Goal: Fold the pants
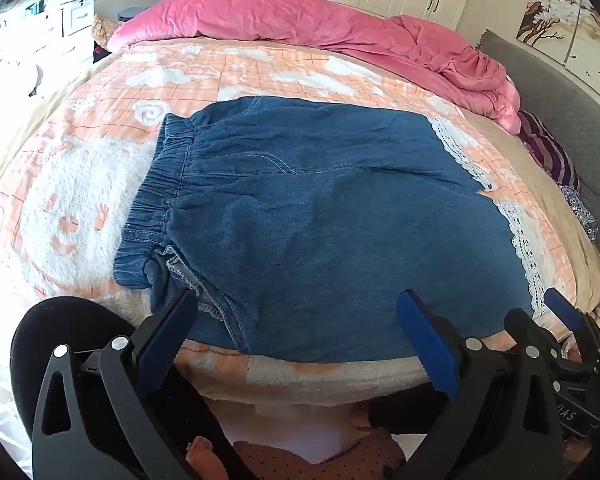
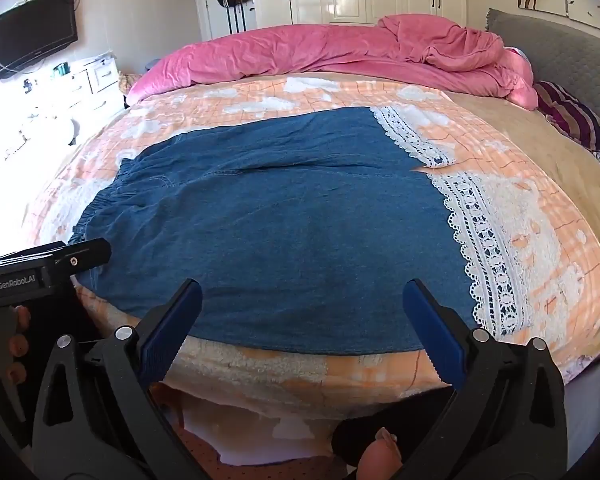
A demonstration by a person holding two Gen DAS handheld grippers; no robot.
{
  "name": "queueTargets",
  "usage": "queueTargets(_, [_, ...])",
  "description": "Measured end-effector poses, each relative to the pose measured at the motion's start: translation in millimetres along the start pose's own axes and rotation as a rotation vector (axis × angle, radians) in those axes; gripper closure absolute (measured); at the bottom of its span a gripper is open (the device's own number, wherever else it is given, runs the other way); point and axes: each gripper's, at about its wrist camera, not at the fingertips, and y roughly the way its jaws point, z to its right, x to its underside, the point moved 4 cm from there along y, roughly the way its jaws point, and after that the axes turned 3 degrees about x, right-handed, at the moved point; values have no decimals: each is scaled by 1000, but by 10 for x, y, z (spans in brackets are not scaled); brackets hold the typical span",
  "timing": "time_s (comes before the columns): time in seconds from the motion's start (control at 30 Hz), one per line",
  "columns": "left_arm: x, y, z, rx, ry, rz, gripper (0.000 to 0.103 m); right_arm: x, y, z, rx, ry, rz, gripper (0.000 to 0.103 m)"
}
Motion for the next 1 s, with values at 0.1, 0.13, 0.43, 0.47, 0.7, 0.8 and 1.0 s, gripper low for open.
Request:
queueTargets(0.1, [-5,11,15,0,8,4,4,-39,13,18,3,-4,2,8])
queueTargets(0.13, [-7,18,19,0,10,4,4,-14,-38,1,5,-8,24,8])
queueTargets(0.43, [-16,-75,49,-3,31,19,4,-30,-56,12,17,-1,6,8])
queueTargets(0.47, [2,-69,51,-6,31,20,4,-30,-60,7,18,-2,5,8])
queueTargets(0.7, [-7,-62,53,-7,31,19,4,-31,-58,13,13,-2,4,8])
queueTargets(0.8, [-15,-69,58,-9,36,20,4,-35,-60,16,17,-3,6,8])
queueTargets(1.0, [-14,-73,63,-8,37,21,4,-43,-74,-1,25,-11,16,8])
